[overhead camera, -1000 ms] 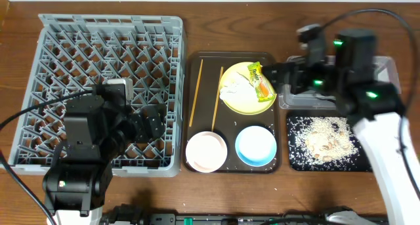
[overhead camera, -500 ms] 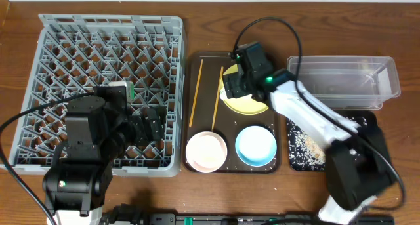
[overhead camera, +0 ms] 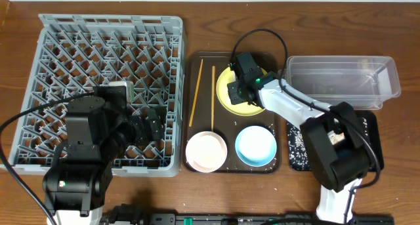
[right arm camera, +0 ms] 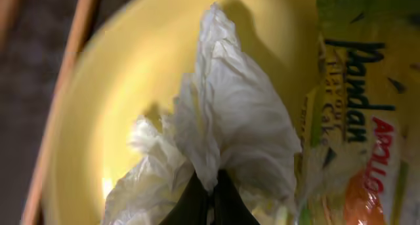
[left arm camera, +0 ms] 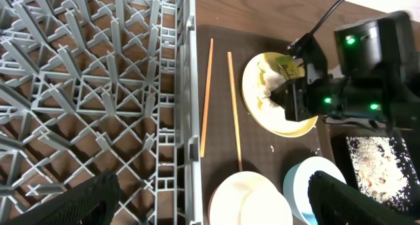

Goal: Sort waste into correct bins and load items into the dishwasher
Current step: 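Carry the tissue with the right gripper and drop it into the clear bin, then reach the right gripper back to the plate and grasp the green wrapper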

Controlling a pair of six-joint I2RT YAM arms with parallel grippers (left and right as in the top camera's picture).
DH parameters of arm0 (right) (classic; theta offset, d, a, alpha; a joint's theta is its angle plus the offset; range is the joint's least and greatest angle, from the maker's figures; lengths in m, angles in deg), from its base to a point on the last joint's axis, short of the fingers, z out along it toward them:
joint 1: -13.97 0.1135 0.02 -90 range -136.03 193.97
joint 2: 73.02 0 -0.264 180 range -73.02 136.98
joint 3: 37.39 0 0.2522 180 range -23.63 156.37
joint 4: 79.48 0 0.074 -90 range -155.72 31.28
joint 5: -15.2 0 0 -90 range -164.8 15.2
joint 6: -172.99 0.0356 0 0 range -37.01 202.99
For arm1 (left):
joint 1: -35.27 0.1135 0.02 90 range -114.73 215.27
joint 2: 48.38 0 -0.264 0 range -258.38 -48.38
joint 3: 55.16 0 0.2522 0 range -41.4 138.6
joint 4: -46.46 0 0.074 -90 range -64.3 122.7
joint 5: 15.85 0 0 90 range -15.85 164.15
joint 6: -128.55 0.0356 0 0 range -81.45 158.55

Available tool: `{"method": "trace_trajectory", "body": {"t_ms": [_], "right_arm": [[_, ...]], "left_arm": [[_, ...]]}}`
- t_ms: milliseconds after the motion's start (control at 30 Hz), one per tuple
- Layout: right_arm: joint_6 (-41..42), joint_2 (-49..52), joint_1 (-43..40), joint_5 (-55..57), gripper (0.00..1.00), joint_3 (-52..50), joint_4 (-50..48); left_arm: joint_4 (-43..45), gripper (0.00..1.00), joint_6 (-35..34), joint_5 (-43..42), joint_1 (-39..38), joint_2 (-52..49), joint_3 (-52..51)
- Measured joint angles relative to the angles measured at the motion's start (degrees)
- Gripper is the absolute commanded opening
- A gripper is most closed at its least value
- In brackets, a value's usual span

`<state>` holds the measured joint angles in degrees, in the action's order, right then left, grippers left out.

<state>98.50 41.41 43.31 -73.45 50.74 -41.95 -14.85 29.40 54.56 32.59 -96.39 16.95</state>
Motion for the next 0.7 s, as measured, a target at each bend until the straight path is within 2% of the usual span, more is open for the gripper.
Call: {"method": "trace_trajectory", "body": {"t_ms": [167, 367, 467, 600, 633, 667, 700], "right_arm": [[0.6, -11.0, -2.6, -1.9, 0.01, 0.0, 2.8], [3.8, -26.1, -9.2, 1.1, 0.01, 1.2, 6.7], [6.1, -27.2, -13.5, 3.5, 0.01, 1.6, 9.5], [8.4, -21.8, -19.0, 5.5, 0.02, 0.8, 10.8], [8.5, -20.0, -19.9, 5.6, 0.25, 0.7, 10.6], [8.4, -17.7, -20.8, 5.6, 0.38, 0.5, 10.5], [8.4, -16.1, -21.4, 5.6, 0.42, 0.2, 10.5]], "left_arm": [[0.0, 0.93, 0.0, 0.0, 0.0, 0.0, 0.0], [0.0, 0.93, 0.0, 0.0, 0.0, 0.0, 0.0], [0.0, 0.93, 0.0, 0.0, 0.0, 0.0, 0.0], [0.0, 0.93, 0.0, 0.0, 0.0, 0.0, 0.0], [0.0, 0.93, 0.0, 0.0, 0.0, 0.0, 0.0], [0.0, 0.93, 0.0, 0.0, 0.0, 0.0, 0.0], [0.0, 0.93, 0.0, 0.0, 0.0, 0.0, 0.0]]}}
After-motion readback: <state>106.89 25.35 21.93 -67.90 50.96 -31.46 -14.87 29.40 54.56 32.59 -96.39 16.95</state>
